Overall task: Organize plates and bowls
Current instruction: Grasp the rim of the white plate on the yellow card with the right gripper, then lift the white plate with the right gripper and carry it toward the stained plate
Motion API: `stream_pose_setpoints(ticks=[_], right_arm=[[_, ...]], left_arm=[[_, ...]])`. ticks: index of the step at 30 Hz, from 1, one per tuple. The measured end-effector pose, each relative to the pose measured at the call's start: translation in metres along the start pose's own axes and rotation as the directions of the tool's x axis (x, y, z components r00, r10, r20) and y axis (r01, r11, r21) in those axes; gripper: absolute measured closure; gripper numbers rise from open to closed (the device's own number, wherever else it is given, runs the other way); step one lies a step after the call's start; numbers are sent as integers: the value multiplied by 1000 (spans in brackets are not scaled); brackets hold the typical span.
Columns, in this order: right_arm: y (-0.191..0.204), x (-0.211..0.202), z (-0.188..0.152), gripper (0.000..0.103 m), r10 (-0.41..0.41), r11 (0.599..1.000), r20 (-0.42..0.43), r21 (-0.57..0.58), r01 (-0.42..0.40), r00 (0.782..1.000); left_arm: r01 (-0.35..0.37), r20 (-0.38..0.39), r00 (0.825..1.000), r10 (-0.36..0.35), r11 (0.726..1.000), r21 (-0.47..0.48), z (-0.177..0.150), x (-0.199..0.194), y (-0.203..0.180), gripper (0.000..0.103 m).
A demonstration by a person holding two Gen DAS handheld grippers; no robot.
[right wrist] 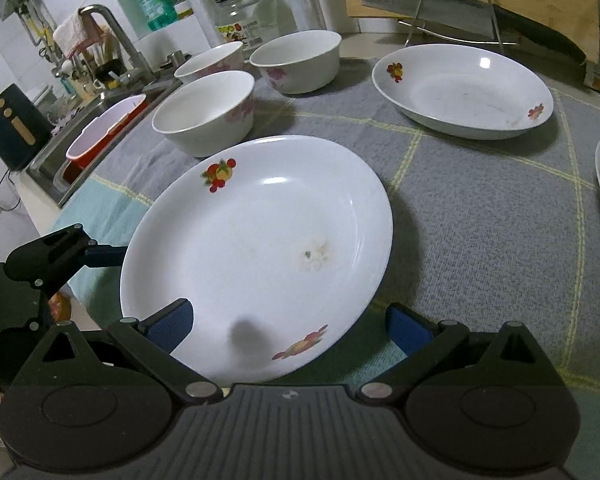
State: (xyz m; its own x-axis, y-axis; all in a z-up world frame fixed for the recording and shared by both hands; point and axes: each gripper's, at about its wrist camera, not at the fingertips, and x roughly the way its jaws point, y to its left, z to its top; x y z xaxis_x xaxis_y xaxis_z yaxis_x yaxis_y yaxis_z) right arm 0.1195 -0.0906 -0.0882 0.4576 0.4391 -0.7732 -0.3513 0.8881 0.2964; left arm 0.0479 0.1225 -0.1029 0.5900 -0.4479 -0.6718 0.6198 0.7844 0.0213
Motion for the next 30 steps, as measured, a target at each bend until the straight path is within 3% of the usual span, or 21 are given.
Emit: stream_pose_setpoints(ticks=[14,30], right_arm=[[4,5,1,0,-37,999,41,-36,39,998],[-17,27,42,0,141,983,-22,-113,-142,990]], left_arm=[[65,49,996,-68,996,57,3,8,12,0],[87,41,995,-91,993,81,7,11,15,0]])
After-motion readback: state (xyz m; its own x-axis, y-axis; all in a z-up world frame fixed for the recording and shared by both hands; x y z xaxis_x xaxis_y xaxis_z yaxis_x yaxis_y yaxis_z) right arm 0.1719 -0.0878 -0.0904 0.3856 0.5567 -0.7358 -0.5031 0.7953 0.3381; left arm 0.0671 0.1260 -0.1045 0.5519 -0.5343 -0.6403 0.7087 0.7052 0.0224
